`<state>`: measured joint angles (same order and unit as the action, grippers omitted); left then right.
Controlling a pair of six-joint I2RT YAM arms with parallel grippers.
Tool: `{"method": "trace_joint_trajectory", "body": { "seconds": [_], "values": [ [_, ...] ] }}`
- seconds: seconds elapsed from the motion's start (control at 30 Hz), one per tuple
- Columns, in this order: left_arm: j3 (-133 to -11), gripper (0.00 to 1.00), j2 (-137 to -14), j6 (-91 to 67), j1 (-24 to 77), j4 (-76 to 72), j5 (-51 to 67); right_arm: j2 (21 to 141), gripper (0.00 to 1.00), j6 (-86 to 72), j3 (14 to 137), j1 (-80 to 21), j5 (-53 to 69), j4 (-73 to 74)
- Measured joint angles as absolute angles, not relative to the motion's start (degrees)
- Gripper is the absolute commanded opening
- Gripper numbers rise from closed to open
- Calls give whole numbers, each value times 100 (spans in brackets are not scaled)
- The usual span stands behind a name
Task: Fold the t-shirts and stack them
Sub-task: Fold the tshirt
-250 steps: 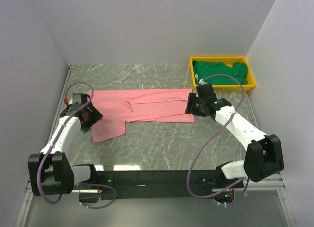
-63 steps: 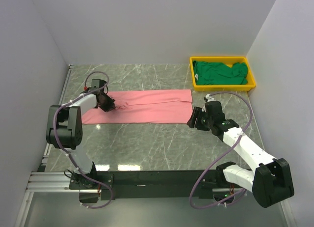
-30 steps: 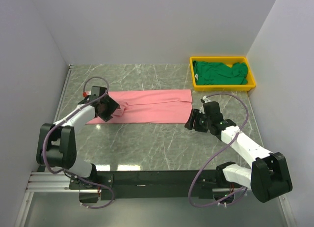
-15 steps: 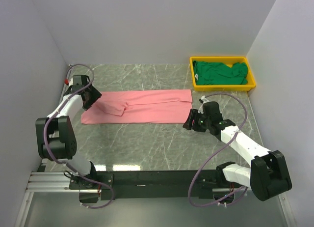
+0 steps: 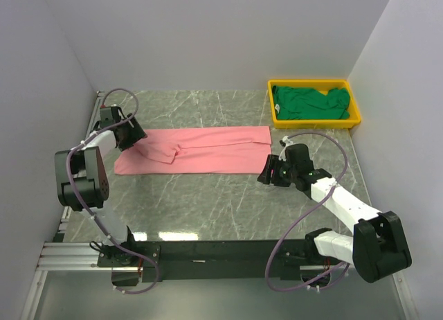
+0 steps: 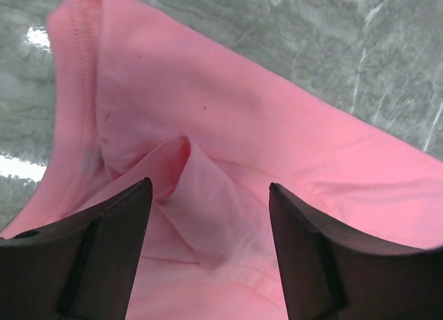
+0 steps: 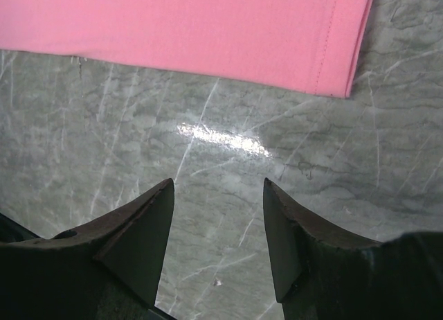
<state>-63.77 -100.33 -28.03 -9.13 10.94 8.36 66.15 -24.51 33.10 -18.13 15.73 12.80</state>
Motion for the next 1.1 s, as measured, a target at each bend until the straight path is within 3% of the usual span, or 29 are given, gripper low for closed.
{"method": "trace_joint_trajectory", "body": {
  "seconds": [0.5,0.9,1.1],
  "values": [
    [-6412,68,-10274,-2473,-902,875,1210,6611,61,-2412,3212,-1813,1577,1286],
    [-6879,68,-9765,-2825,-788,2257,1118,6611,61,-2412,3159,-1813,1601,1271],
    [-7024,67,-9758,-3194,-803,3044,130,6582,61,-2412,3157,-1813,1601,1271]
  ]
}}
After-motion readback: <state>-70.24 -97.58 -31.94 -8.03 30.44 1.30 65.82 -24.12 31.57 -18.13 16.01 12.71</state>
